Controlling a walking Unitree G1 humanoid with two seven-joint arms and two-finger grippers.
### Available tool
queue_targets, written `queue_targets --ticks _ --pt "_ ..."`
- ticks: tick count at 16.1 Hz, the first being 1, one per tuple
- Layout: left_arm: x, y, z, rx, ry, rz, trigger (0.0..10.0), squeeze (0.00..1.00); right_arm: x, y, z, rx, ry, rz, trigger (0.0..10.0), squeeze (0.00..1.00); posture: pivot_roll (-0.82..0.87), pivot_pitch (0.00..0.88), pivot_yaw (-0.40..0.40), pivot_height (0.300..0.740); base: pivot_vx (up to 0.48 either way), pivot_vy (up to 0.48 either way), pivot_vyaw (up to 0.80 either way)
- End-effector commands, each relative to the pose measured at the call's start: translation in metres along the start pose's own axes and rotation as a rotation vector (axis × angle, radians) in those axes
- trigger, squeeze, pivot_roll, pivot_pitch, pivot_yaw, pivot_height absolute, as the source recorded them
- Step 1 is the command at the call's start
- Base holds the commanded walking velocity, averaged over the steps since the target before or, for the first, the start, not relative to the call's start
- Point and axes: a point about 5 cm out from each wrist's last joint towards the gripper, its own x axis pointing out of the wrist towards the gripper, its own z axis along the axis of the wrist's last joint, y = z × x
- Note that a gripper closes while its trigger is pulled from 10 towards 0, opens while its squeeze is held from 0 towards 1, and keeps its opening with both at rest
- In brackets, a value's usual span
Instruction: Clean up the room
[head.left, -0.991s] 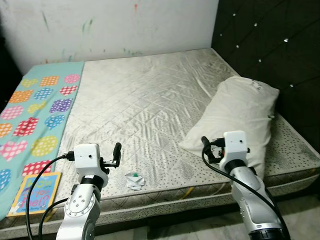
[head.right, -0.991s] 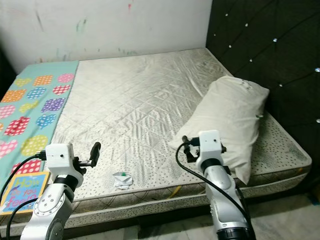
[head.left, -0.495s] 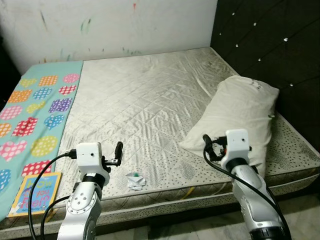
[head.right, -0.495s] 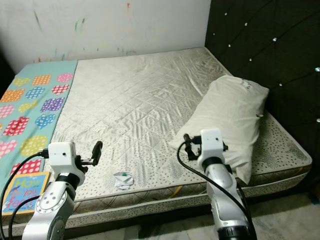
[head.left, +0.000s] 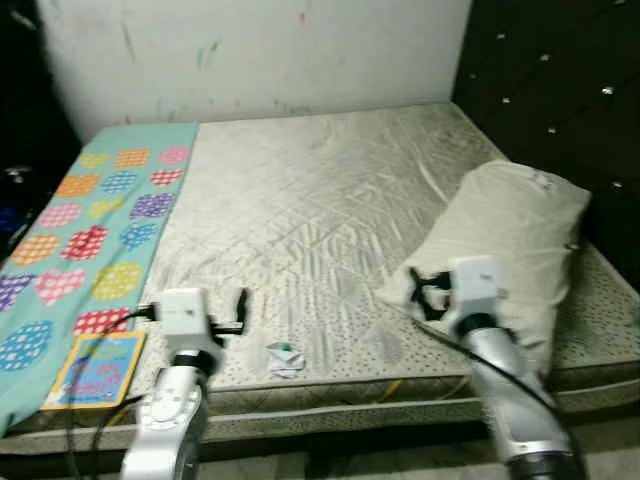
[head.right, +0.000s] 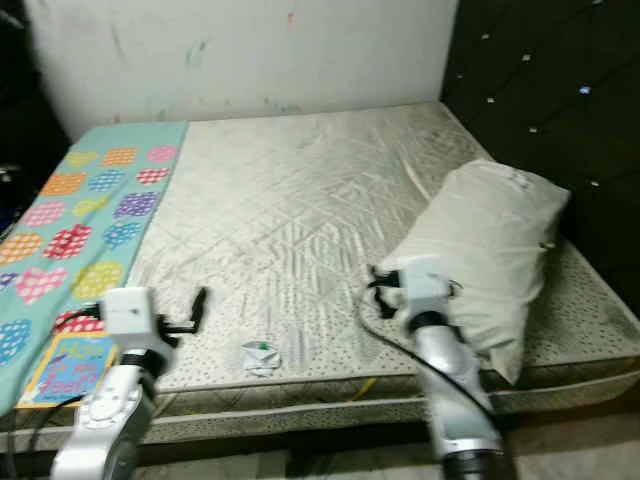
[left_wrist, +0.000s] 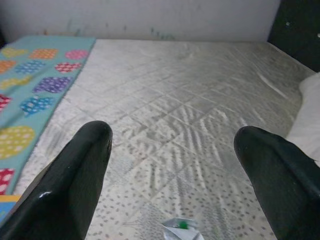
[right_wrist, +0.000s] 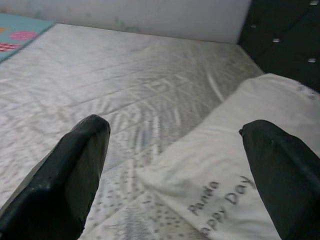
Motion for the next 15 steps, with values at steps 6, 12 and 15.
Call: queue_targets --ticks 6,12,15 --pt "0.0018 0.0064 0.0005 0.011 0.004 0.021 10.0 0.00 0.0006 0.0037 0.0025 0.009 -0.007 0.010 10.0 0.00 -0.11 0.000 0.016 0.740 0.000 0.480 0.00" --pt "0.0010 0.0028 0.0046 0.009 -0.030 -0.020 10.0 0.00 0.0005 0.0065 0.0027 0.004 -0.008 0.020 10.0 0.00 -0.11 0.000 0.017 0.740 0.000 0.080 0.07" --pt "0.0009 0.0030 0.0039 -0.004 -0.030 -0.018 10.0 0.00 -0.0003 0.0064 0.0017 0.004 -0.005 0.019 10.0 0.00 -0.11 0.000 0.019 0.740 0.000 0.000 0.80"
